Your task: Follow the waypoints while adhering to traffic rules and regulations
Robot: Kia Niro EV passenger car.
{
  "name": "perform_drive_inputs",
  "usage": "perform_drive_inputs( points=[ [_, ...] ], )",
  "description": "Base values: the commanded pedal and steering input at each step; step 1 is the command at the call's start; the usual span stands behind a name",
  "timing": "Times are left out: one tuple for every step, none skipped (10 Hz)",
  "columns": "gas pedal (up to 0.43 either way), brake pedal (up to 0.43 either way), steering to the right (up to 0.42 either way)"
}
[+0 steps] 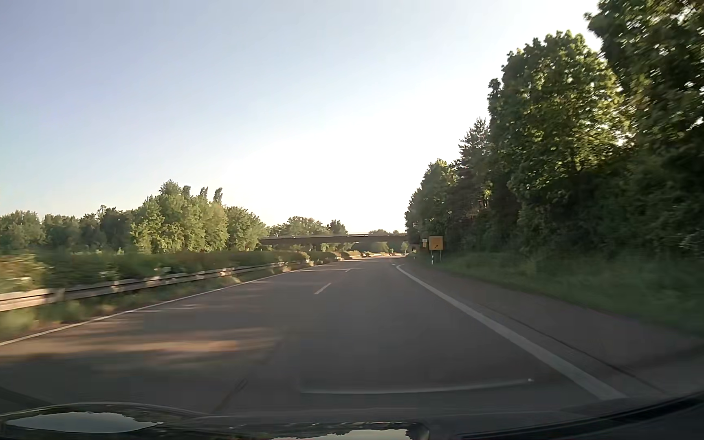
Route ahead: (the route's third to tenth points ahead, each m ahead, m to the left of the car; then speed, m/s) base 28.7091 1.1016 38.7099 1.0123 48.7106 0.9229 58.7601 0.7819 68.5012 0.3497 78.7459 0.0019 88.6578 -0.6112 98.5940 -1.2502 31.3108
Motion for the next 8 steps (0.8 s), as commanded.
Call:
perform_drive_inputs(
  points=[
    [0.28,0.0,0.001],
    [0.28,0.0,0.001],
    [0.28,0.0,0.001],
    [0.28,0.0,0.001],
    [0.28,0.0,0.001],
    [0.28,0.0,0.001],
    [0.28,0.0,0.001],
    [0.28,0.0,0.001]
  ],
)
